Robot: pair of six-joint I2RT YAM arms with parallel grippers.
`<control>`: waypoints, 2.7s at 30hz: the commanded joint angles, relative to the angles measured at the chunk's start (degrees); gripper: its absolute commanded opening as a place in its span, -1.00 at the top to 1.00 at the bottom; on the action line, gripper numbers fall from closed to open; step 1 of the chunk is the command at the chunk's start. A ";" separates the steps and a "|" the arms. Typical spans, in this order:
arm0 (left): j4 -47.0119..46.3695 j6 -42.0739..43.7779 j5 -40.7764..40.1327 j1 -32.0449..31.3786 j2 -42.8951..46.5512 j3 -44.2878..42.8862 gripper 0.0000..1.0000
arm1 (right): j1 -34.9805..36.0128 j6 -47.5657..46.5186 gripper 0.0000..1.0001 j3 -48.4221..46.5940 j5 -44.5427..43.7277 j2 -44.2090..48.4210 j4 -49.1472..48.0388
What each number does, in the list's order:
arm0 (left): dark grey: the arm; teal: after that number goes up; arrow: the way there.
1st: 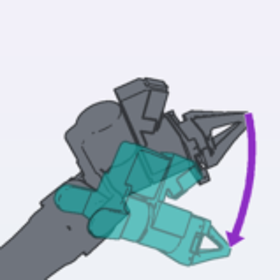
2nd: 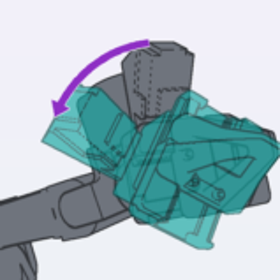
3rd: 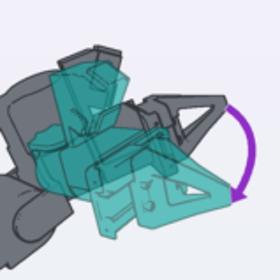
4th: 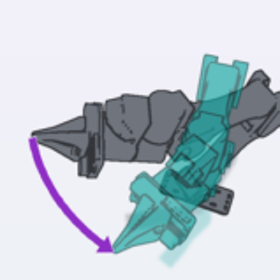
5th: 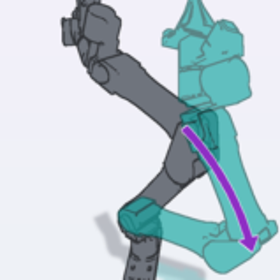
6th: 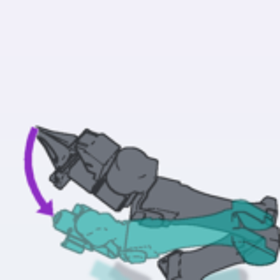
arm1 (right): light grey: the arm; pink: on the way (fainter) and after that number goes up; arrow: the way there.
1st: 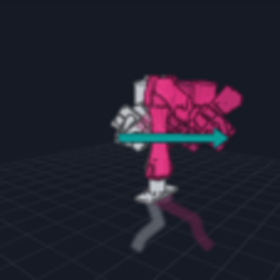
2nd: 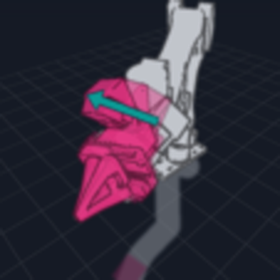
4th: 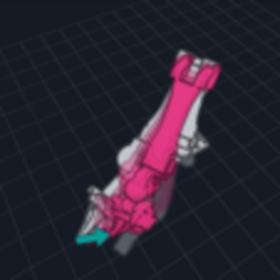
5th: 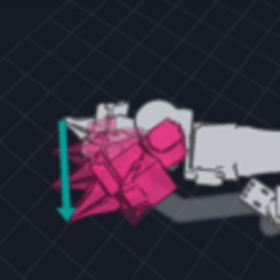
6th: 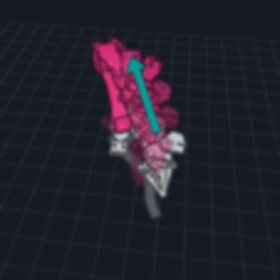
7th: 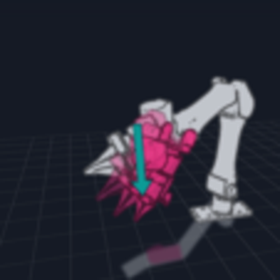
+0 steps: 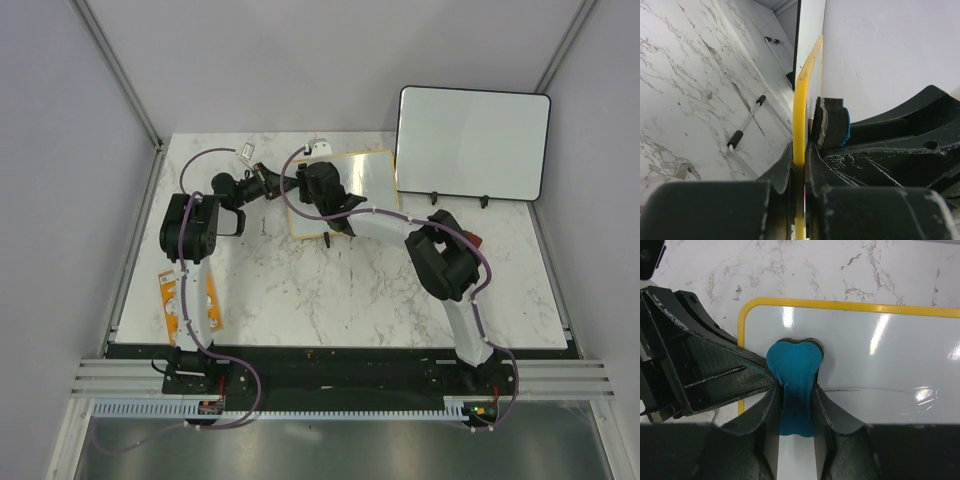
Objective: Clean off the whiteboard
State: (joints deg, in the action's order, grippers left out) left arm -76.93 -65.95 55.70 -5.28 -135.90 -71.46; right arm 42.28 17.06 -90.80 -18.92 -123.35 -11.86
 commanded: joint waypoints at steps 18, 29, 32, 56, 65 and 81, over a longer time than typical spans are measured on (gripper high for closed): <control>-18.35 7.59 7.67 -2.89 0.10 0.45 0.96 | -1.41 3.24 1.00 2.81 -3.32 -4.36 20.29; -18.35 7.77 7.67 -2.90 0.28 0.80 0.96 | -2.20 7.46 1.00 19.96 -6.13 1.97 17.66; -18.35 7.77 7.67 -2.90 0.37 0.80 0.96 | -4.92 8.51 1.00 20.23 -6.31 3.20 17.57; -18.35 7.86 7.93 -2.90 0.46 0.71 0.96 | -3.00 3.86 1.00 2.94 0.98 -2.68 16.85; -18.35 7.95 7.93 -2.89 0.54 0.80 0.96 | 0.08 3.34 1.00 -2.98 -2.26 -7.43 21.79; -18.35 7.95 7.93 -2.90 0.63 0.80 0.96 | -15.39 4.74 1.00 8.45 -3.85 0.92 21.97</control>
State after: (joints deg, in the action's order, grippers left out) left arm -77.08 -65.12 55.11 -5.76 -135.92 -71.50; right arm 34.09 23.75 -87.42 -16.51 -117.30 1.34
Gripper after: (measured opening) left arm 0.073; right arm 0.327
